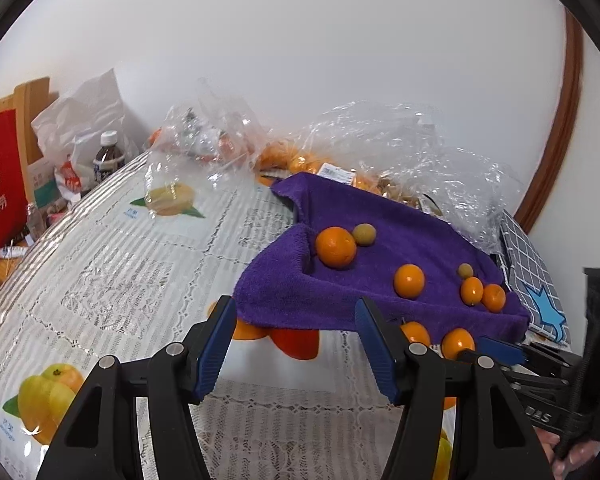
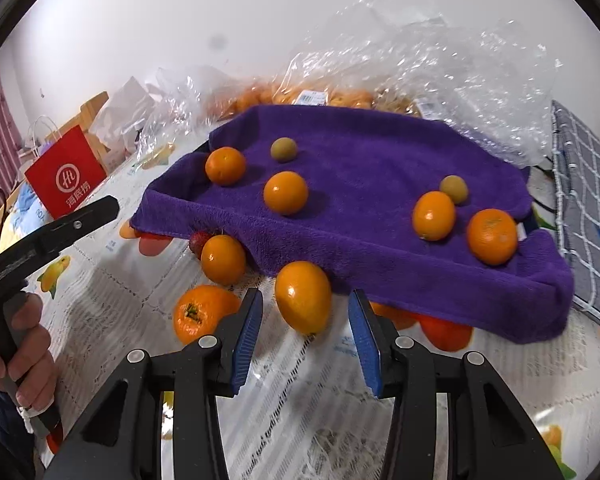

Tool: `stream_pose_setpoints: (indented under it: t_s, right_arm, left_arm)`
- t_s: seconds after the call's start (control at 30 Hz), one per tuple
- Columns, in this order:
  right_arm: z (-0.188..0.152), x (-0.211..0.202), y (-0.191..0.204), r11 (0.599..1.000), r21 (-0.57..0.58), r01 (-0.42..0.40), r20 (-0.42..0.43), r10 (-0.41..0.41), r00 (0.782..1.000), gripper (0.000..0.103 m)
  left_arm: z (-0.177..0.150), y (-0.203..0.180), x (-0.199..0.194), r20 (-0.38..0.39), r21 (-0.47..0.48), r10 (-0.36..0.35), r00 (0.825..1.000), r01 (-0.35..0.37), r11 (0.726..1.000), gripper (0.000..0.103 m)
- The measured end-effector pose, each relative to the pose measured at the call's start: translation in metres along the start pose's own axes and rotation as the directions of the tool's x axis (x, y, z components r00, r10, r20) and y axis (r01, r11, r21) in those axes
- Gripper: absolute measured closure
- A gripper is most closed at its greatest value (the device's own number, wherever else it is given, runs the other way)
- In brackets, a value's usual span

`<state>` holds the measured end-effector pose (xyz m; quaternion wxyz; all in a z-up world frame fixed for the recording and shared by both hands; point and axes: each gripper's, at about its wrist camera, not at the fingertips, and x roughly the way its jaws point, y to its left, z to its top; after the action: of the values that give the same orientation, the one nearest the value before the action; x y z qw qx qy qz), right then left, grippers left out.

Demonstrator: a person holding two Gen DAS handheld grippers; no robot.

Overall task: Organize fruits
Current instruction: 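Grasp a yellow-orange fruit with the right gripper while the left gripper grasps a small red fruit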

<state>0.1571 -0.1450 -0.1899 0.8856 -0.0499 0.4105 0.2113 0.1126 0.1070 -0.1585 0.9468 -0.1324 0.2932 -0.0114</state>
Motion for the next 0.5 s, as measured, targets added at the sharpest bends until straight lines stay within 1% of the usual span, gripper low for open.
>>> stream_pose_setpoints:
  t_s: [0.07,0.1,0.17,0.2,0.27,0.33,0.43,0.5]
  right_arm:
    - [0.002,0.008,0.0,1.0,-0.003,-0.002,-0.024,0.002,1.0,0.058]
    - [0.003,0.012,0.001,1.0,-0.009,-0.006,-0.041,0.006,0.999,0.06]
    - [0.005,0.015,0.001,1.0,-0.013,0.0,-0.037,-0.001,0.999,0.061]
    - [0.006,0.016,0.001,1.0,-0.012,-0.004,-0.037,0.003,0.999,0.066]
    - [0.006,0.019,-0.004,1.0,0.015,-0.021,-0.044,0.022,0.999,0.071]
    - [0.005,0.018,-0.007,0.999,0.036,-0.034,-0.036,0.035,0.999,0.071]
    - [0.003,0.011,-0.01,0.999,0.044,-0.009,-0.011,0.01,1.0,0.071]
    - [0.001,-0.001,-0.013,0.999,0.041,0.013,0.022,-0.014,1.0,0.071]
  left_arm:
    - [-0.001,-0.004,0.0,-0.003,0.019,-0.004,1.0,0.004,1.0,0.044]
    - [-0.001,-0.005,0.0,-0.008,0.025,-0.009,1.0,0.01,1.0,0.044]
    - [-0.001,-0.008,0.001,-0.013,0.033,-0.015,1.0,0.015,0.999,0.044]
    - [-0.002,-0.008,0.0,-0.011,0.036,-0.019,1.0,0.02,0.999,0.044]
    - [-0.002,-0.008,0.001,-0.014,0.036,-0.028,1.0,0.028,0.999,0.044]
    - [-0.002,-0.007,0.003,-0.028,0.028,-0.039,0.999,0.039,0.999,0.044]
    - [-0.003,-0.009,0.005,-0.044,0.031,-0.064,0.997,0.065,0.997,0.044]
    - [-0.004,-0.015,0.003,-0.045,0.056,-0.079,0.996,0.081,0.995,0.044]
